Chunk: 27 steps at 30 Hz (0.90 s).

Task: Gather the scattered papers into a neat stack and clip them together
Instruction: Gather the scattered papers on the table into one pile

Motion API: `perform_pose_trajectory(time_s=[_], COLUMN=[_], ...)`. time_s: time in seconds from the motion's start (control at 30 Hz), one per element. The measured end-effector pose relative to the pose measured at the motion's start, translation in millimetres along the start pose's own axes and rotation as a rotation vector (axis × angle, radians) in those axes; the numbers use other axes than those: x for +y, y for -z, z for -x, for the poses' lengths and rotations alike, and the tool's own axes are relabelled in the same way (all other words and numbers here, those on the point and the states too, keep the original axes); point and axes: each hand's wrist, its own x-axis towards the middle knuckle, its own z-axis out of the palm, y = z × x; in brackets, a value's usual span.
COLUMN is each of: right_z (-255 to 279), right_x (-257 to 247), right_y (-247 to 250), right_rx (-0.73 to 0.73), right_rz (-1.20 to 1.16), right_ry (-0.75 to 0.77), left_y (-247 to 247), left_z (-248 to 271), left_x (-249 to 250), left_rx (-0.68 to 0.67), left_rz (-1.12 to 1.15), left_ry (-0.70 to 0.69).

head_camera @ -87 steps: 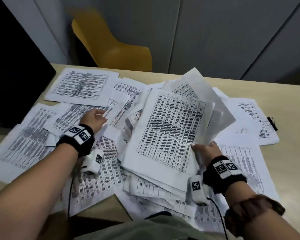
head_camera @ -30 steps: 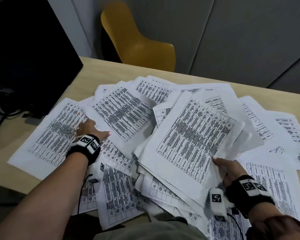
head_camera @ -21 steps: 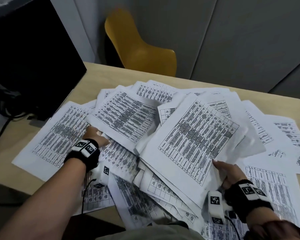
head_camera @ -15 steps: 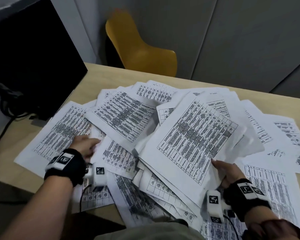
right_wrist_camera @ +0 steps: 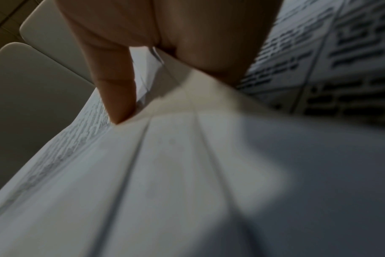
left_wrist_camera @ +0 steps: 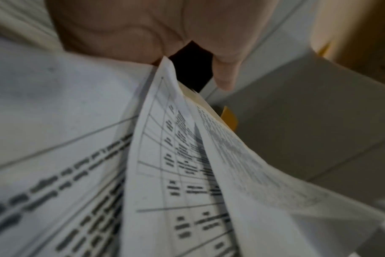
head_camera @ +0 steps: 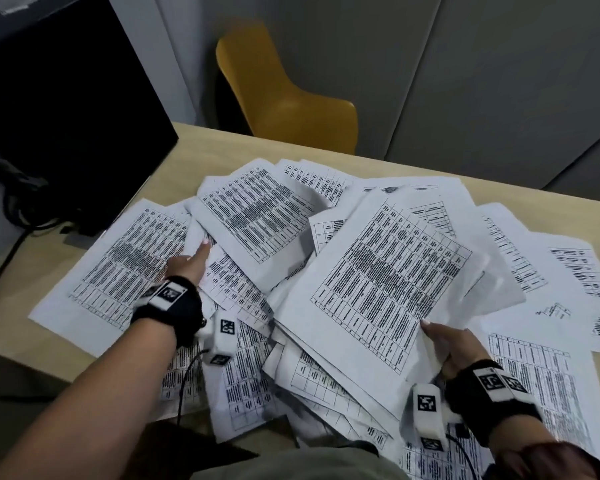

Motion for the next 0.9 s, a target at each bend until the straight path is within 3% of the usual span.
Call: perform_pose_trajectory(time_s=[0.1, 0.23, 0.37, 0.77, 0.9], right_z=[0, -9, -6, -8, 1], right_x=[0, 7, 5, 5, 0], right_y=[1, 6, 3, 4, -1], right_rx=[0.034, 0.048, 0.038, 0.025, 0.013], right_rz=[0.012, 0.064, 0.111, 0.153, 0.117], right_ry=[-0.005, -0.017, 0.025, 0.036, 0.056], left_y=[-15, -33, -54, -70, -68], left_z=[-1, -4, -1, 4, 11], left_x=[14, 27, 38, 67, 61], left_rx=[-0.024, 0.008, 0.041, -0.029, -0.102], left_rz=[-0.166, -0.577, -0.757, -0.855, -0.81], left_ry=[-0.017, -0.14, -0.161, -0.254, -0.204])
